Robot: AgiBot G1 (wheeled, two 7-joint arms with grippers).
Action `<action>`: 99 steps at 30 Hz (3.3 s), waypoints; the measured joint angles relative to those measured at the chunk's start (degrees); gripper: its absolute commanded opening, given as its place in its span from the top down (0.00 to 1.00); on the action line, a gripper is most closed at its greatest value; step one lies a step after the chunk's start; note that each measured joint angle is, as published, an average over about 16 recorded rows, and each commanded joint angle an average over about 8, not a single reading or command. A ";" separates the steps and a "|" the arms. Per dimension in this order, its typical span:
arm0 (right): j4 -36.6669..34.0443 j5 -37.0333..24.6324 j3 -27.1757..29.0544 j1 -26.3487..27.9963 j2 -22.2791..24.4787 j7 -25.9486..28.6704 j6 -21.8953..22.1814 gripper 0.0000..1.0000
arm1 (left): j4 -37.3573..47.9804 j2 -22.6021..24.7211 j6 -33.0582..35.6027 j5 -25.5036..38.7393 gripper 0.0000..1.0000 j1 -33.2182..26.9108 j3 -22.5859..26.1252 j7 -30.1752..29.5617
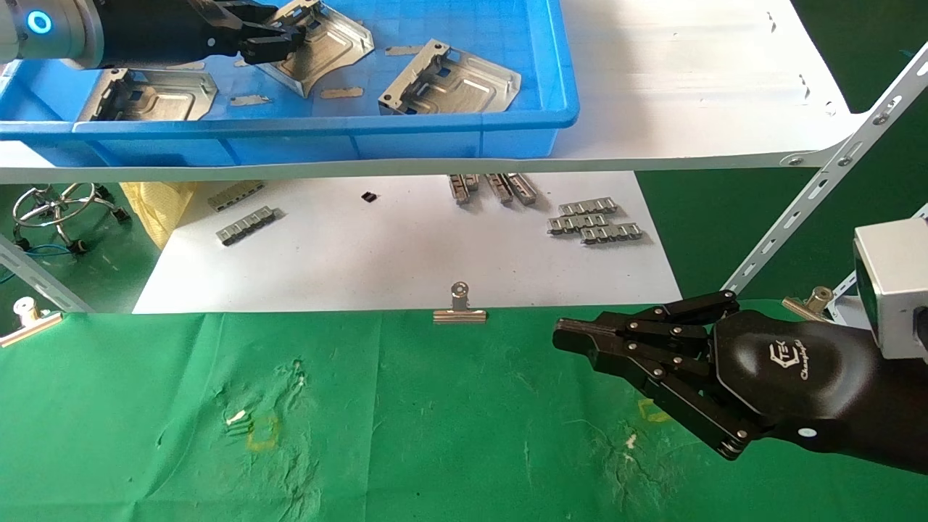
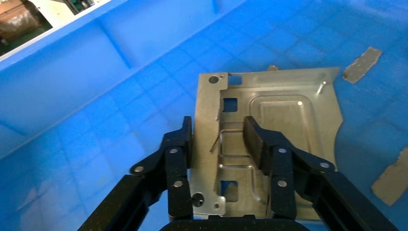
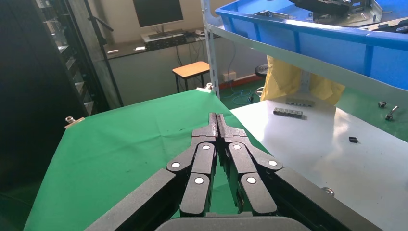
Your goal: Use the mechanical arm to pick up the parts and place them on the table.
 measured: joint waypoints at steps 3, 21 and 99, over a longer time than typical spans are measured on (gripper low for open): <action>0.00 0.00 0.00 0.00 0.00 0.00 0.00 0.00 | -0.10 -0.25 0.05 -0.09 1.00 -0.04 -0.06 0.10; 0.00 0.00 0.00 0.00 0.00 0.00 0.00 0.00 | -4.94 -5.22 18.06 -3.91 1.00 -2.91 -2.39 8.65; -0.01 0.00 0.01 -0.01 0.00 0.00 0.01 0.00 | -7.36 -22.07 40.20 -35.32 0.00 28.49 16.73 42.42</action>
